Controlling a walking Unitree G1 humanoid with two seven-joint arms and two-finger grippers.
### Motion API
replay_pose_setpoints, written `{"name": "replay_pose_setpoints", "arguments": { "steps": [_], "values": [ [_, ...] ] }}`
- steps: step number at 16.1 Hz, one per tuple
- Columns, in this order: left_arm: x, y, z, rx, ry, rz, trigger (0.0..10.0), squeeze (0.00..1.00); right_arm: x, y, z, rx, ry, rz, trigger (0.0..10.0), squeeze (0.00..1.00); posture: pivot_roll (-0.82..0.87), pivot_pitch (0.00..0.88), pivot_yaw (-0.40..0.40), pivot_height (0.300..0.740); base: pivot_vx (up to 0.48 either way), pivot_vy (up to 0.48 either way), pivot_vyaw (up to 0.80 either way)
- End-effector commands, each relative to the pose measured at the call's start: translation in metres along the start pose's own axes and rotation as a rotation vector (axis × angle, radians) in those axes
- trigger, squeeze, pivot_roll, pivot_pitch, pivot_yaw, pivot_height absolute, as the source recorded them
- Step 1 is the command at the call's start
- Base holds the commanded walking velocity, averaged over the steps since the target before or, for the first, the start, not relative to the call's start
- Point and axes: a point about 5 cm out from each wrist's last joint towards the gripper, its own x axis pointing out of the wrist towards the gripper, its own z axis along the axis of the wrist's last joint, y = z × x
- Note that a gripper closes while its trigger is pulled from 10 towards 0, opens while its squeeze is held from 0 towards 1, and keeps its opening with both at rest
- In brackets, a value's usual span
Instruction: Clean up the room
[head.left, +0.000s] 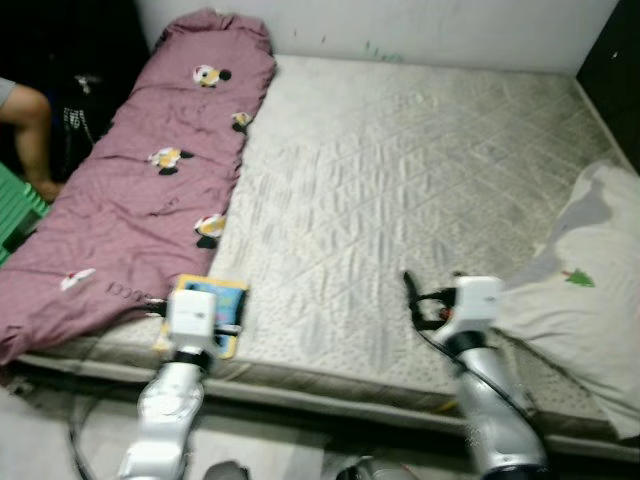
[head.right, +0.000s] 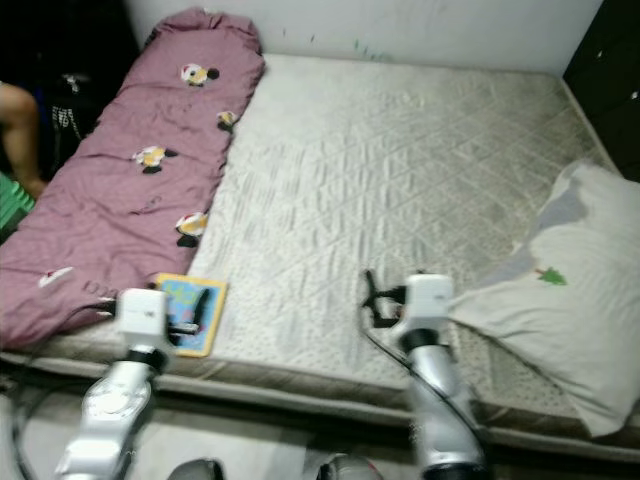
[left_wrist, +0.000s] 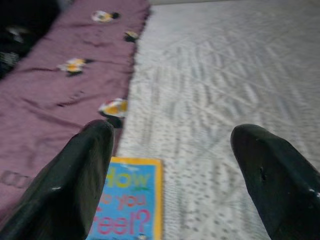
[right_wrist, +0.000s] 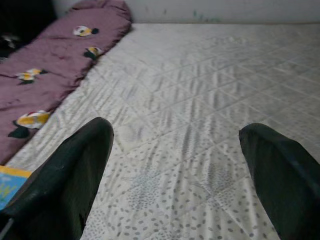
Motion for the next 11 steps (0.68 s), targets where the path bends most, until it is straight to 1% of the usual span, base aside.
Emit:
{"name": "replay_pose_setpoints", "arguments": {
  "steps": [1, 7, 8, 11],
  "values": [
    [-0.0005, -0.0068, -0.0034, -0.009, 0.015, -0.018, 10.0, 0.0, -0.0023, -0.0094, 0.002, -0.012, -0.006, -0.022, 10.0, 0.0, -0.07, 0.077, 0.025, 0.74, 0.0, -0.337, 0.0],
    [0.0007, -0.0077, -0.0032, -0.012, 0.013, -0.021, 10.0, 0.0, -0.0021, -0.0116, 0.0007, -0.019, 0.003, -0.03, 10.0, 0.0, -0.07, 0.073, 0.026, 0.74, 0.0, -0.339, 0.0],
    [0.0007, -0.0081, -0.0032, -0.012, 0.014, -0.021, 10.0, 0.0, -0.0022, -0.0118, 0.0005, -0.027, 0.007, -0.029, 10.0, 0.0, -0.07, 0.072, 0.025, 0.74, 0.0, -0.337, -0.65],
    [0.0, -0.0085, -0.0035, -0.013, 0.015, -0.022, 10.0, 0.0, -0.0031, -0.0119, 0.0007, -0.013, 0.001, -0.03, 10.0, 0.0, -0.07, 0.076, 0.024, 0.74, 0.0, -0.337, -0.68]
  ]
}}
